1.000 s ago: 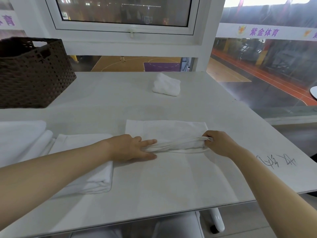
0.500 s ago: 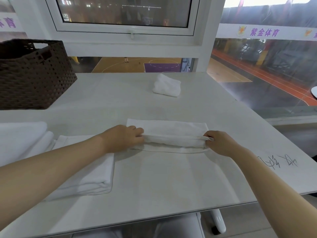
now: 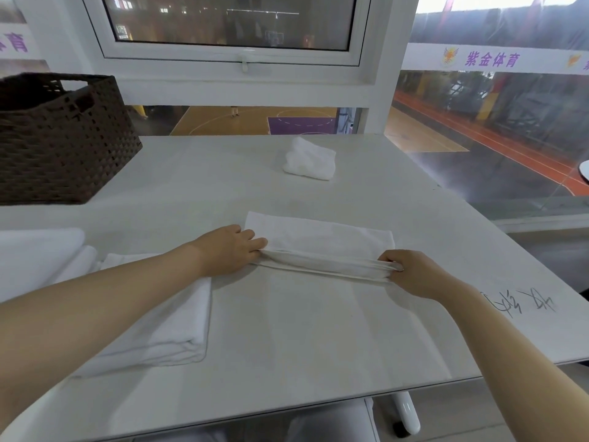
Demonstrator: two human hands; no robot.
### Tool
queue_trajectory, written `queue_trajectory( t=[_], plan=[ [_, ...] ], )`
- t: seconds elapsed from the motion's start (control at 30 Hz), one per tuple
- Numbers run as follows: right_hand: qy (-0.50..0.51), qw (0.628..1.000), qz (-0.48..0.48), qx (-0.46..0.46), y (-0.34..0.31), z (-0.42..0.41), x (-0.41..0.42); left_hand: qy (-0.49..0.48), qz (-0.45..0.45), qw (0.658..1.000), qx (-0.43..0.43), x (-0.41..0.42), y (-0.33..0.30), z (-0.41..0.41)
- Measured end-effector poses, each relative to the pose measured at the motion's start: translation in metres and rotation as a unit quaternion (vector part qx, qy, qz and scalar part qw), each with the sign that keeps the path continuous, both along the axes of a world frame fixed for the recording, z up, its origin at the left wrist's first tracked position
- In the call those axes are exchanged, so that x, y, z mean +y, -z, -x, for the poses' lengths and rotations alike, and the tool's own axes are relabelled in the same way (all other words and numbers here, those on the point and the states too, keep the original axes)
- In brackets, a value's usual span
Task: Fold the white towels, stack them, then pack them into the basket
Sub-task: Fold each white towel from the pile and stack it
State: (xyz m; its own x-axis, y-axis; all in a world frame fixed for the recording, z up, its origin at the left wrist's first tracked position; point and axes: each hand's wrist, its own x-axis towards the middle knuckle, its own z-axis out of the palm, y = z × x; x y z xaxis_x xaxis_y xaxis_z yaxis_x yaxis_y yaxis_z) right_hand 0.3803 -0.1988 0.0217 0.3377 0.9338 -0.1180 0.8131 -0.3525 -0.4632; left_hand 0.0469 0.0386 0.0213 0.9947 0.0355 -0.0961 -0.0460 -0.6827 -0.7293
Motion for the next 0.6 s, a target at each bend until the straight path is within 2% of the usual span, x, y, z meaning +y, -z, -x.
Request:
queue_trajectory(
  t=[0.2, 0.3, 0.43, 0.5, 0.57, 0.6],
  plan=[
    [-0.002, 1.000, -0.010, 0.005, 0.000, -0.001, -0.001, -0.066, -0.004, 0.998, 0.022, 0.004, 0.004, -0.010],
    [-0.005, 1.000, -0.010, -0.006, -0.006, -0.007, 0.001, -0.056, 0.031, 0.998, -0.029, 0.003, -0.008, -0.012],
    [0.024, 0.998, -0.053, 0.003, -0.042, -0.020, 0.007, -0.059, 0.128, 0.979, -0.149, 0.002, -0.041, -0.015],
    [0.033, 0.995, -0.091, 0.006, -0.070, -0.029, 0.013, -0.064, 0.179, 0.965, -0.183, 0.004, -0.065, -0.017],
    [0.046, 0.990, -0.131, 0.014, -0.099, -0.037, 0.018, -0.089, 0.287, 0.935, -0.190, 0.002, -0.093, -0.015],
    [0.051, 0.987, -0.151, 0.030, -0.112, -0.040, 0.020, -0.105, 0.353, 0.909, -0.197, 0.002, -0.105, -0.014]
  ],
)
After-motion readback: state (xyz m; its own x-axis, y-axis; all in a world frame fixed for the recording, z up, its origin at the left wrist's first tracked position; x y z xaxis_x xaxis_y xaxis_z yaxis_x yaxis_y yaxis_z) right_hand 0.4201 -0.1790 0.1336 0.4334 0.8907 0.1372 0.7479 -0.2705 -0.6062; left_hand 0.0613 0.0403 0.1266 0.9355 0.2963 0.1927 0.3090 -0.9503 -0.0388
